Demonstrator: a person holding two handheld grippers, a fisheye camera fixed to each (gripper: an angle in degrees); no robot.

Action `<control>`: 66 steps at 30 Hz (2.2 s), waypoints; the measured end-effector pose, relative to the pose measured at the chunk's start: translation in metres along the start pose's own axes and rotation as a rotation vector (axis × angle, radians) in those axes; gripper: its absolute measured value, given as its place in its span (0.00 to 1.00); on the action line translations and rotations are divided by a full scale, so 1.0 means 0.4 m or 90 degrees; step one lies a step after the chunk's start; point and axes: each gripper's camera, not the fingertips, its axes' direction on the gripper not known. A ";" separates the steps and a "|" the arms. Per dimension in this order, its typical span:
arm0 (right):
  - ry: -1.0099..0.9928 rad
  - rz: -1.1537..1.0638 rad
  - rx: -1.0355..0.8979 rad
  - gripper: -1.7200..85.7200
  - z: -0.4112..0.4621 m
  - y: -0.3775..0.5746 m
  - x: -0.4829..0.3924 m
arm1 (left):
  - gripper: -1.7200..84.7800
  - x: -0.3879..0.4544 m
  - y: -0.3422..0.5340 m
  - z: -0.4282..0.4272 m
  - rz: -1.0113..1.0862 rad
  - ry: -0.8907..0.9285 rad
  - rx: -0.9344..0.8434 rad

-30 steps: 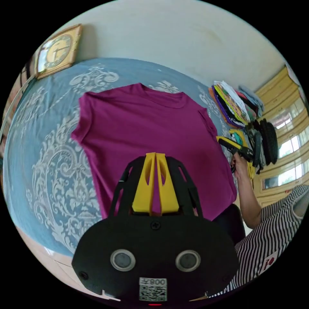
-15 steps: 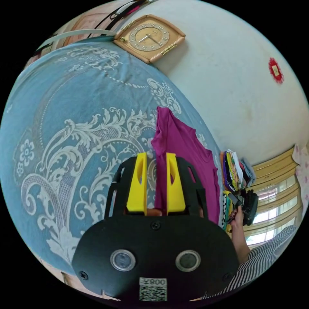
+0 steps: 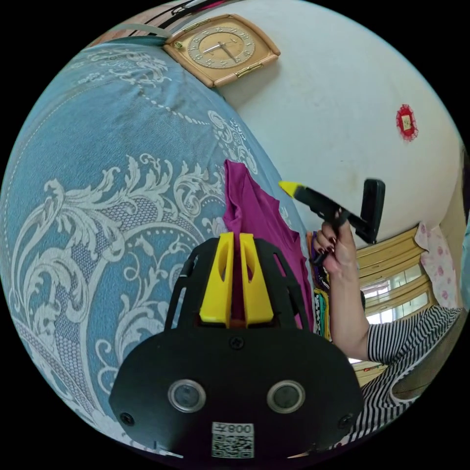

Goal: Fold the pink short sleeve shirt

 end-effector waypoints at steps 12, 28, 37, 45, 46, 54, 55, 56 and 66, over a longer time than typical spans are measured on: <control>0.140 -0.031 -0.136 0.10 0.339 -0.334 -0.148 | 0.05 0.088 -0.100 -0.106 0.039 -0.001 -0.034; 0.033 0.073 -0.033 0.03 0.412 -0.394 0.033 | 0.05 0.265 -0.120 -0.101 0.113 -0.037 -0.039; -0.263 0.206 0.080 0.03 0.344 -0.236 0.367 | 0.05 0.405 -0.084 -0.044 0.222 -0.022 -0.040; -0.253 0.270 0.024 0.03 0.389 -0.113 0.518 | 0.05 0.515 -0.044 0.104 0.291 -0.035 -0.132; -0.251 0.276 0.018 0.03 0.398 -0.100 0.531 | 0.05 0.528 -0.037 0.131 0.297 -0.039 -0.147; -0.206 0.301 -0.018 0.03 0.431 -0.038 0.575 | 0.05 0.573 -0.002 0.266 0.301 -0.030 -0.220; -0.202 0.305 -0.018 0.03 0.431 -0.028 0.579 | 0.05 0.578 0.003 0.282 0.301 -0.029 -0.227; -0.200 0.308 -0.017 0.03 0.430 -0.022 0.581 | 0.05 0.581 0.005 0.289 0.303 -0.028 -0.231; -0.164 0.233 0.012 0.03 0.381 -0.051 0.528 | 0.05 0.620 0.037 0.370 0.306 0.007 -0.241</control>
